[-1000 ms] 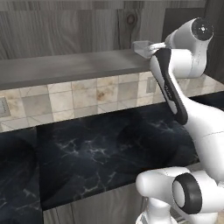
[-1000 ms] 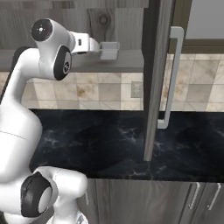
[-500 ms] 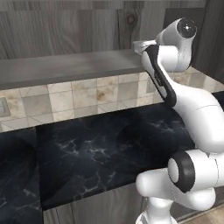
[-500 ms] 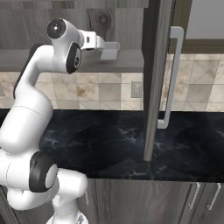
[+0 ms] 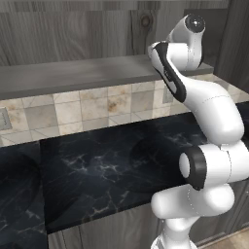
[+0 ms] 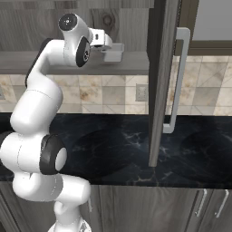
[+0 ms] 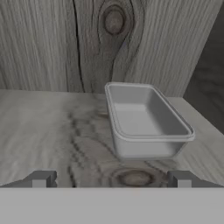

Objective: Retrieve the tupperware and aluminum foil from the cabinet and place them on the dining counter near the plate with avocado and tomato to prepare for storing leftovers.

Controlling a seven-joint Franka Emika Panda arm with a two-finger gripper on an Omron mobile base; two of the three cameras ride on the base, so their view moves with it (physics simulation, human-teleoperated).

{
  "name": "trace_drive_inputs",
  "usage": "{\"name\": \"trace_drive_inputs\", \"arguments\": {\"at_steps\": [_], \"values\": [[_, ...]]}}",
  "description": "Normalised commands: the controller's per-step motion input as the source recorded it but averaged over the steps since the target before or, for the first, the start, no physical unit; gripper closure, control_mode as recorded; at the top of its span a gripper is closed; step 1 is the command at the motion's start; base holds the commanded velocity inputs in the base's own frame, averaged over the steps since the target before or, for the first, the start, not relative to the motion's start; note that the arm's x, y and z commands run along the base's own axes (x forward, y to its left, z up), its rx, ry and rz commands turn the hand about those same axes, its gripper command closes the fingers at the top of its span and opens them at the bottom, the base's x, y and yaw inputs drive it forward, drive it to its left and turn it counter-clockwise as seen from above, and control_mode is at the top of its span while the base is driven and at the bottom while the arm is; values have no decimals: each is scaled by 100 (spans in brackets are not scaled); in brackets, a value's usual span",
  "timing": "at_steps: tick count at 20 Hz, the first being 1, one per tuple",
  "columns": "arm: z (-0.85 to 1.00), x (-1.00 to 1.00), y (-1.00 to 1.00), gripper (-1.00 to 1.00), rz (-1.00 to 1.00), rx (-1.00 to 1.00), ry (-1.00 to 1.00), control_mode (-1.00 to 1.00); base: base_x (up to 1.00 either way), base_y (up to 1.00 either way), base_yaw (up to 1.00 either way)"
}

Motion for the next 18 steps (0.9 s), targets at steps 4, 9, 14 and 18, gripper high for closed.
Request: {"name": "trace_drive_inputs", "arguments": {"at_steps": [4, 9, 14, 18], "values": [[0, 51, 0, -100, 0, 0, 6, -100, 0, 0, 0], [-16, 40, 0, -100, 0, 0, 1, -100, 0, 0, 0], [-21, 36, 0, -100, 0, 0, 0, -100, 0, 0, 0], [-20, 37, 0, -100, 0, 0, 0, -100, 0, 0, 0]]}}
